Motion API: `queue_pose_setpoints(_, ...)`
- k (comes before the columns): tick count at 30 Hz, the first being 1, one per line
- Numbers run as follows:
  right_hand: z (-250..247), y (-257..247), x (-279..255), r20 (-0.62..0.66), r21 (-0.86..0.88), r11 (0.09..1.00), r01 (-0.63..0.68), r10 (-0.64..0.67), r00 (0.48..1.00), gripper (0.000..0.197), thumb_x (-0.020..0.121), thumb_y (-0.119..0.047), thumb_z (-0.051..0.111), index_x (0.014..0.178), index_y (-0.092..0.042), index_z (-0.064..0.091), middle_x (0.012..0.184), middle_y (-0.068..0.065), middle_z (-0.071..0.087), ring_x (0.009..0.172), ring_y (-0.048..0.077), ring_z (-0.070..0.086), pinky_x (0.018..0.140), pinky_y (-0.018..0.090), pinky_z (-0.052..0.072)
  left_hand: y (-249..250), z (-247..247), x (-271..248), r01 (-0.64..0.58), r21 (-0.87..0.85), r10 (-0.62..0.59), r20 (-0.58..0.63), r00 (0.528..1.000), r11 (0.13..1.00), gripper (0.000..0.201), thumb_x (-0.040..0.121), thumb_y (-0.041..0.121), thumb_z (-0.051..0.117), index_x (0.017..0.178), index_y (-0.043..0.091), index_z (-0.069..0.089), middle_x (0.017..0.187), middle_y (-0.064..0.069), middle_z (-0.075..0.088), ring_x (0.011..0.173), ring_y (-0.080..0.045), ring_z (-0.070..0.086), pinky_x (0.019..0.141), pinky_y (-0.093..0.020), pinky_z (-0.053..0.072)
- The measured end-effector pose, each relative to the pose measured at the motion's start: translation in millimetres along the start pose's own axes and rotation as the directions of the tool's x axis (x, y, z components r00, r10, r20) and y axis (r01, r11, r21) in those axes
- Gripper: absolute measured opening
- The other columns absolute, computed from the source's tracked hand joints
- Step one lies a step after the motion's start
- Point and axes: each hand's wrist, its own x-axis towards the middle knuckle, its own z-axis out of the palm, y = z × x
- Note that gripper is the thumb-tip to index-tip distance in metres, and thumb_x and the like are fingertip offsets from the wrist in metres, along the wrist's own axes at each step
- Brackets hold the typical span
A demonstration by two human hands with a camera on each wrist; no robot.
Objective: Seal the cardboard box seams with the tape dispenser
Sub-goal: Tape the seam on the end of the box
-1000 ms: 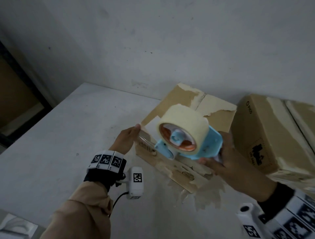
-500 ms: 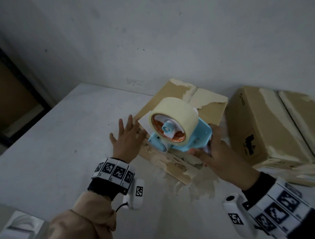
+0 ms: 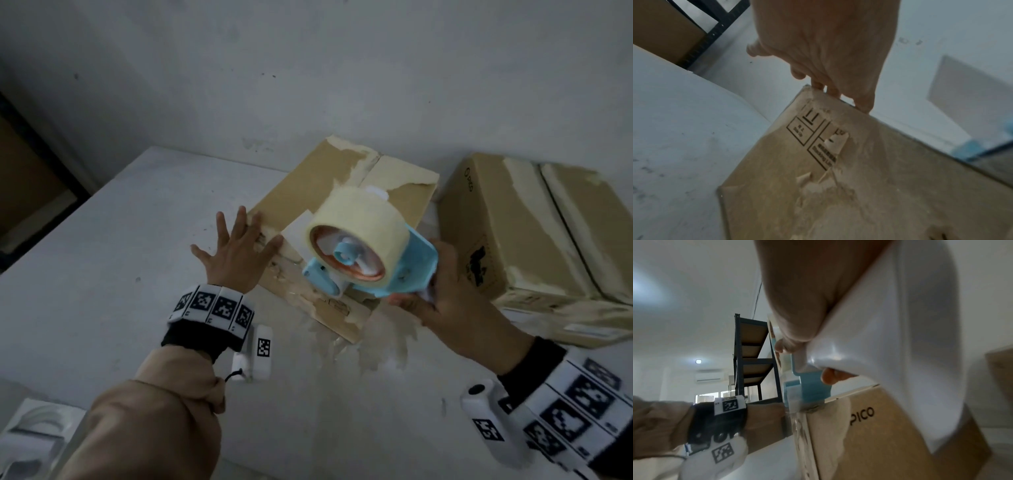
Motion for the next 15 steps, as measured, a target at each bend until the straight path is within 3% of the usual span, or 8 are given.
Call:
queue_pose_setpoints(3,-15.8,12.9,-25.3,-0.013,0.017,1.0,-0.024,0.025,1.0,0.076,0.059,-0.087,0.043,0.11,-0.033,0.03,0.101,-0.018,0.045,0.087,-0.021,0.051,0.068,0.004,0.045,3.7,-0.6,-0.1,0.031,-0.009,-0.031,-0.003,1.0,0.999,0.065,0.09,0.061,0.024,0.147,0.035,0.004,0.157,0.012,-0.009,0.144,-0.018,-0.019,0.107,-0.069,-0.003)
queue_pose_setpoints(5,-26.0,17.9,-39.1,0.0,0.014,0.997,-0.07,0.07,0.998,0.08,0.058,-0.085,0.047,0.115,-0.031,0.03,0.105,-0.018,0.048,0.09,-0.022,0.051,0.065,-0.002,0.041,4.6,0.4,0.0,0.035,-0.001,-0.035,-0.011,0.999,0.999,0.065,0.09,0.061,0.024,0.146,0.035,0.005,0.157,0.013,-0.008,0.144,-0.018,-0.018,0.107,-0.069,-0.003)
queue_pose_setpoints(9,-42.8,32.3,-66.6,-0.046,0.015,0.99,-0.143,0.143,0.989,0.075,0.053,-0.087,0.048,0.107,-0.04,0.028,0.079,-0.021,0.06,0.075,-0.02,0.057,0.056,0.0,0.041,5.0,2.0,0.8,0.037,0.017,-0.036,-0.029,0.999,0.999,0.063,0.091,0.059,0.024,0.146,0.033,0.005,0.157,0.012,-0.007,0.144,-0.02,-0.016,0.107,-0.07,-0.002)
queue_pose_setpoints(11,-46.2,41.2,-77.7,-0.061,0.03,0.987,-0.158,0.16,0.985,0.073,0.052,-0.089,0.046,0.107,-0.045,0.026,0.08,-0.018,0.061,0.072,-0.016,0.059,0.053,0.002,0.042,6.2,3.2,1.1,0.047,0.013,-0.047,-0.034,0.998,0.999,0.062,0.092,0.058,0.023,0.146,0.034,0.005,0.157,0.012,-0.007,0.144,-0.02,-0.016,0.107,-0.07,-0.002)
queue_pose_setpoints(14,-44.2,49.2,-85.1,-0.076,0.078,0.986,-0.147,0.153,0.985,0.059,0.054,-0.087,0.049,0.101,-0.066,0.019,0.088,-0.017,0.057,0.072,-0.012,0.06,0.053,0.004,0.044,6.8,4.3,0.2,0.06,0.018,-0.059,-0.044,0.997,0.998,0.061,0.092,0.058,0.022,0.146,0.034,0.005,0.157,0.011,-0.007,0.144,-0.019,-0.015,0.108,-0.069,-0.003)
queue_pose_setpoints(15,-43.2,51.2,-85.8,-0.069,0.078,0.986,-0.147,0.153,0.986,0.059,0.054,-0.087,0.049,0.1,-0.068,0.019,0.089,-0.017,0.057,0.073,-0.011,0.061,0.054,0.006,0.045,7.2,4.4,0.3,0.061,0.026,-0.06,-0.048,0.997,0.998,0.061,0.092,0.058,0.021,0.146,0.033,0.006,0.157,0.011,-0.007,0.144,-0.02,-0.015,0.108,-0.069,-0.003)
